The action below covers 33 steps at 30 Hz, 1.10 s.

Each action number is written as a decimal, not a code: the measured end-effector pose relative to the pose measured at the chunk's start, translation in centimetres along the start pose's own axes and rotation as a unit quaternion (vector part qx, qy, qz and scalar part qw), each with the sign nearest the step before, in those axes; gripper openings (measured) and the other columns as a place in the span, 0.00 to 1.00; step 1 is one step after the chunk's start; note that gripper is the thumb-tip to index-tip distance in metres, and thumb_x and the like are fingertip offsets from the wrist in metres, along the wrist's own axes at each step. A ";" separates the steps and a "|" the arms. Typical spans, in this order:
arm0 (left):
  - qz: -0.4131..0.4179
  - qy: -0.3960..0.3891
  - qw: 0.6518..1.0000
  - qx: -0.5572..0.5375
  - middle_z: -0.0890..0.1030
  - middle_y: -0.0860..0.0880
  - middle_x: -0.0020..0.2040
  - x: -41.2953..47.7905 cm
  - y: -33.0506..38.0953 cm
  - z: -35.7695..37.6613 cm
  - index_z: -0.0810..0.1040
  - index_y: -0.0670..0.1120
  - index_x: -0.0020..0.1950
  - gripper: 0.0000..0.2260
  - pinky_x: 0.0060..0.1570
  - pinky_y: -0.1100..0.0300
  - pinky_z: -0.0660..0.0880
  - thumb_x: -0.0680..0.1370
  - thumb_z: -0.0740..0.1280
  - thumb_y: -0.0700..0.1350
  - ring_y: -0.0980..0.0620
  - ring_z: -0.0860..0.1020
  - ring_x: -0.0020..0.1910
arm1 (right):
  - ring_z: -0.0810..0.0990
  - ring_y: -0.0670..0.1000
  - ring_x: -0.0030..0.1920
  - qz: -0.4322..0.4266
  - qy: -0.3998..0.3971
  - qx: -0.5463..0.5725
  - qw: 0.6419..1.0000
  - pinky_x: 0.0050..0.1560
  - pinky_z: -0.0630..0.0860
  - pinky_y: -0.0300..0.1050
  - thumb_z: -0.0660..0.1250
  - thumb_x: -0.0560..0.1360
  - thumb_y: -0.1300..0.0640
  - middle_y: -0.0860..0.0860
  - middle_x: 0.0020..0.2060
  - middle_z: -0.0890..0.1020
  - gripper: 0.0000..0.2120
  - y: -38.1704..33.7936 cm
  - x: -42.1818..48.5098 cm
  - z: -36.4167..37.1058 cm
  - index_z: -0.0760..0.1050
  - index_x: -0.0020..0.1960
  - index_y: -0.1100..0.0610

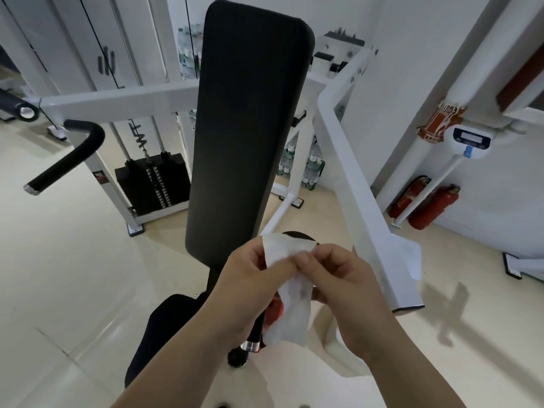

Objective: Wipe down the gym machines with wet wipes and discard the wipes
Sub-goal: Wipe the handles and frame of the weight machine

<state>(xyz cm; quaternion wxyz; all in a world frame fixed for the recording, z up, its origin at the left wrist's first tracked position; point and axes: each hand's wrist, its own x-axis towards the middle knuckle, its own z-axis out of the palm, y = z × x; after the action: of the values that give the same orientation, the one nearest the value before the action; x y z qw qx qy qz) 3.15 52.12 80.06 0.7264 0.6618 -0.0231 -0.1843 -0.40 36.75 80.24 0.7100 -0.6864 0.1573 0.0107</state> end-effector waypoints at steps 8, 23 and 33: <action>-0.080 -0.006 0.994 -0.072 0.80 0.36 0.52 0.6 -0.3 -1.2 0.76 0.46 0.43 0.11 0.52 0.42 0.81 0.72 0.78 0.43 0.34 0.82 0.53 | 0.84 0.65 0.52 0.062 0.040 -0.010 0.997 0.51 0.85 0.61 0.64 0.84 0.53 0.60 0.47 0.85 0.13 0.7 0.9 0.4 0.80 0.50 0.63; 0.007 0.137 0.990 0.038 0.83 0.48 0.43 0.4 -0.6 -0.5 0.77 0.47 0.45 0.10 0.39 0.52 0.83 0.76 0.75 0.50 0.49 0.83 0.42 | 0.85 0.63 0.56 0.104 -0.040 0.174 0.978 0.56 0.84 0.60 0.60 0.84 0.45 0.60 0.55 0.85 0.20 -0.1 0.4 0.0 0.82 0.60 0.58; 0.078 0.205 0.951 0.219 0.77 0.55 0.37 0.1 -1.6 2.0 0.71 0.52 0.43 0.11 0.32 0.74 0.71 0.77 0.71 0.54 0.56 0.79 0.38 | 0.88 0.56 0.51 0.139 -0.064 0.176 0.972 0.44 0.85 0.48 0.61 0.83 0.46 0.57 0.52 0.87 0.17 0.2 -0.5 0.6 0.82 0.62 0.53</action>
<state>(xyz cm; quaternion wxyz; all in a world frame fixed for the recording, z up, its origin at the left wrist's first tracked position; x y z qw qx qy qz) 2.36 50.13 78.72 0.5644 0.8244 0.0354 0.0224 -0.75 37.47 80.15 0.8200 -0.5195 0.2052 0.1253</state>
